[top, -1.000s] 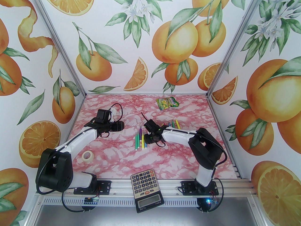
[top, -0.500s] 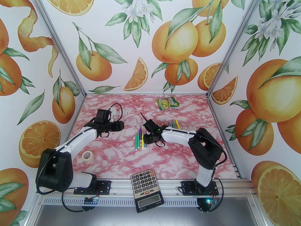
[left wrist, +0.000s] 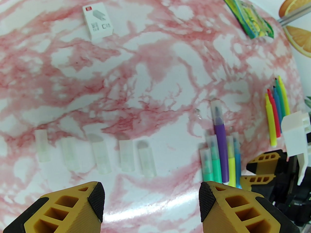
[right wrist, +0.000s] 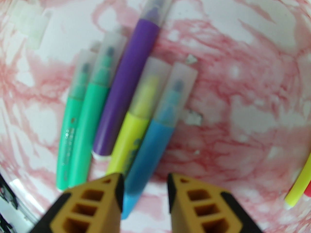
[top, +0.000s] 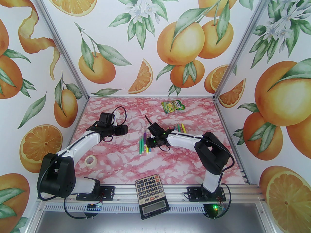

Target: Open the pen caps

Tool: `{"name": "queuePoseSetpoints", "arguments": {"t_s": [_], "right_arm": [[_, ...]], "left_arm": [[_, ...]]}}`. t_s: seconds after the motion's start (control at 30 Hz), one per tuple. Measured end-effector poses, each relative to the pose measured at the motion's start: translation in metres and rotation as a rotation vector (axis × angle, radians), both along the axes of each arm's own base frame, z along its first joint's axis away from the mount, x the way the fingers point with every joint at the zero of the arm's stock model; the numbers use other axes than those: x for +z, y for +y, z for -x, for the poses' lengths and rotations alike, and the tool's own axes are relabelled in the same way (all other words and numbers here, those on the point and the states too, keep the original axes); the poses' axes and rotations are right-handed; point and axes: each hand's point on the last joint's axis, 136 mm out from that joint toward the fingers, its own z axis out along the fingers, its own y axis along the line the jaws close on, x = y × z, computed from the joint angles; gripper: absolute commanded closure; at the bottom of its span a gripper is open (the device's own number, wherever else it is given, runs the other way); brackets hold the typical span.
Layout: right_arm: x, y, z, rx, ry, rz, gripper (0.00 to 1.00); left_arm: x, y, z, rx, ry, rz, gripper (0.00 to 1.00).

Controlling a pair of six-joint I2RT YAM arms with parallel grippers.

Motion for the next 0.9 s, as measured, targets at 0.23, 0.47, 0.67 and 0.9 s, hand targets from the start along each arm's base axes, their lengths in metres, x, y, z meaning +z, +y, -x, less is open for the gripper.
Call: {"name": "queuePoseSetpoints", "arguments": {"t_s": [0.23,0.47,0.67,0.9], "right_arm": [[0.000,0.002,-0.002,0.000,-0.002,-0.001,0.64],[-0.012,-0.001,-0.003,-0.007,0.011,0.031,0.65],[-0.014,-0.008,-0.008,-0.024,-0.008,0.084,0.69],[-0.016,-0.026,-0.011,-0.039,-0.037,0.191,0.69]], "left_arm": [[0.000,-0.001,0.001,-0.005,0.001,0.007,0.32],[0.001,-0.003,0.001,-0.011,0.003,0.014,0.32],[0.001,-0.004,0.001,-0.016,0.004,0.021,0.32],[0.002,-0.005,0.001,-0.021,0.003,0.027,0.32]]}}
